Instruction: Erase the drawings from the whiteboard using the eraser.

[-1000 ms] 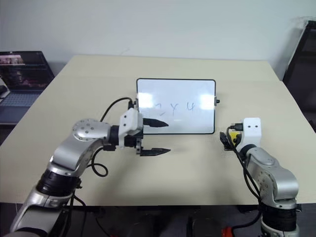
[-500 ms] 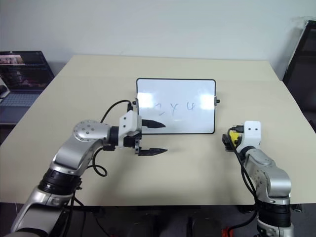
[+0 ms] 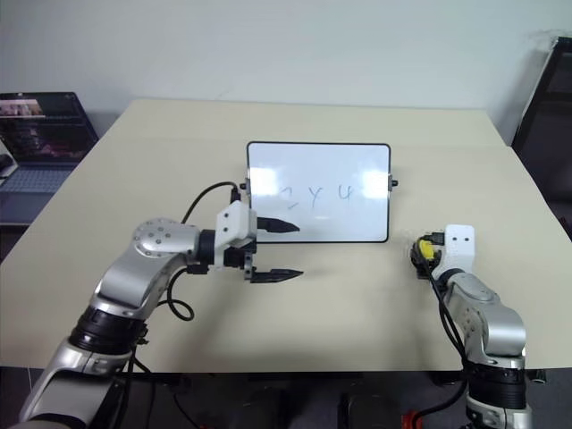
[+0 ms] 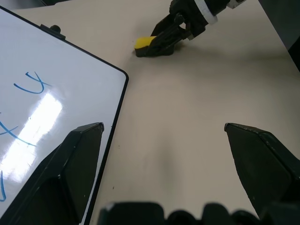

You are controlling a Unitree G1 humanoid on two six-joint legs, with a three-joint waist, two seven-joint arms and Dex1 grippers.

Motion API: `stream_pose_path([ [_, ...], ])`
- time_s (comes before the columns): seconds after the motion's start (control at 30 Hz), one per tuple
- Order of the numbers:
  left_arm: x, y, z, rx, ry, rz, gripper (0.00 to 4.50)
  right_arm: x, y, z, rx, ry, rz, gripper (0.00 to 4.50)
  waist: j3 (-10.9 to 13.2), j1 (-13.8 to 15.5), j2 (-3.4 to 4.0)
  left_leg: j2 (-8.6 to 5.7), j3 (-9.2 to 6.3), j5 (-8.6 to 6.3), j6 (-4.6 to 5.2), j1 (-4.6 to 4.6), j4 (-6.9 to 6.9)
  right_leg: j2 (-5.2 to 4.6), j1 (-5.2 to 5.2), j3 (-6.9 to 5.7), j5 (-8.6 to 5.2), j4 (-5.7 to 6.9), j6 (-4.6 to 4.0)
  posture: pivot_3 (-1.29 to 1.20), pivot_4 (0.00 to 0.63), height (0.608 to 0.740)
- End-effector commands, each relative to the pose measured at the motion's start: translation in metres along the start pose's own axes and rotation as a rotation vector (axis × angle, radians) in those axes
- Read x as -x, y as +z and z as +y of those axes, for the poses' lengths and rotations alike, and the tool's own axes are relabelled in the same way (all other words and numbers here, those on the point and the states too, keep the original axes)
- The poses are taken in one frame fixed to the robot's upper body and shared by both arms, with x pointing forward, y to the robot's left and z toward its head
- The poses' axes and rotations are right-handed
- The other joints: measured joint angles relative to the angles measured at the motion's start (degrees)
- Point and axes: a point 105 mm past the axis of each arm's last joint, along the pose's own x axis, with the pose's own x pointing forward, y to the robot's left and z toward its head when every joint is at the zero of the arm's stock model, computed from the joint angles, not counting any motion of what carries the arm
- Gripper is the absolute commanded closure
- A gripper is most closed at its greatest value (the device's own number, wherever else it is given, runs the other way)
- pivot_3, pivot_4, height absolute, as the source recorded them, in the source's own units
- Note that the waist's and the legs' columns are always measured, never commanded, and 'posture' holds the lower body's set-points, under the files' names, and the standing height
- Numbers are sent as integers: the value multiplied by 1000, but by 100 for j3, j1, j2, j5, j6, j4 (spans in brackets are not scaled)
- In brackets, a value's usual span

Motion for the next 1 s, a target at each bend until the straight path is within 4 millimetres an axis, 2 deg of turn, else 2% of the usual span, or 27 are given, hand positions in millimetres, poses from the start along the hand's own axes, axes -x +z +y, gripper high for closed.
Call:
stream_pose_path([
  [0.03, 2, 12, -1, -36, 11, -23, 0, 3, 15, -3, -9, -6, -66, 2774, 0, 0, 0, 0, 0, 0, 0, 0, 0, 0, 0, 0, 0, 0, 0, 0, 150, 740],
  [0.07, 2, 12, -1, -36, 11, -23, 0, 3, 15, -3, -11, -5, -66, 3120, 0, 0, 0, 0, 0, 0, 0, 0, 0, 0, 0, 0, 0, 0, 0, 0, 150, 740],
  [0.1, 1, 13, -1, -35, 11, -23, 0, 3, 15, -3, -13, -5, -67, 3258, 0, 0, 0, 0, 0, 0, 0, 0, 0, 0, 0, 0, 0, 0, 0, 0, 150, 740],
  [0.3, 2, 13, -3, -17, 23, -18, 0, 3, 15, -3, -21, -6, -70, 3274, 0, -1, 0, 0, -1, 0, 0, 0, 0, 0, 0, 0, 0, 1, 0, 0, 150, 740],
  [0.4, 7, 6, -2, 27, 80, 1, 0, 8, 19, -1, 11, 12, -97, 3274, 0, -4, 0, 1, 0, 0, 0, 1, 0, 0, 0, 0, 0, 1, 0, 0, 150, 740],
  [0.53, 20, -15, 0, 107, 232, 58, 0, 24, 33, 30, 164, 138, -201, 3274, 1, -18, 5, 6, 0, 0, 0, 1, -2, -12, -2, 4, -1, 0, -1, 0, 150, 740],
  [0.7, 27, -24, 3, 151, 320, 85, 0, 34, 55, 69, 356, 247, -346, 3276, 2, -8, 4, 5, -9, 0, 0, 1, 3, -14, 3, 1, -1, 3, -1, 0, 150, 740],
  [0.83, 26, -26, 8, 155, 360, 98, 0, 30, 72, 92, 455, 302, -423, 3276, 2, -4, 4, -1, -2, 0, 0, 7, 6, -13, 6, -3, 0, 7, 0, 0, 150, 740],
  [0.93, 21, -29, 12, 167, 387, 111, 0, 13, 95, 126, 526, 358, -482, 3277, 3, -21, 4, 1, -4, 0, -1, 8, 6, -13, 6, -6, 0, 8, 0, 0, 150, 740],
  [1.0, 19, -27, 16, 171, 398, 113, 0, 1, 105, 140, 545, 371, -487, 3279, 4, -30, 2, 0, 3, 1, -1, 10, 7, -13, -1, -4, 1, 23, -1, 0, 150, 740],
])
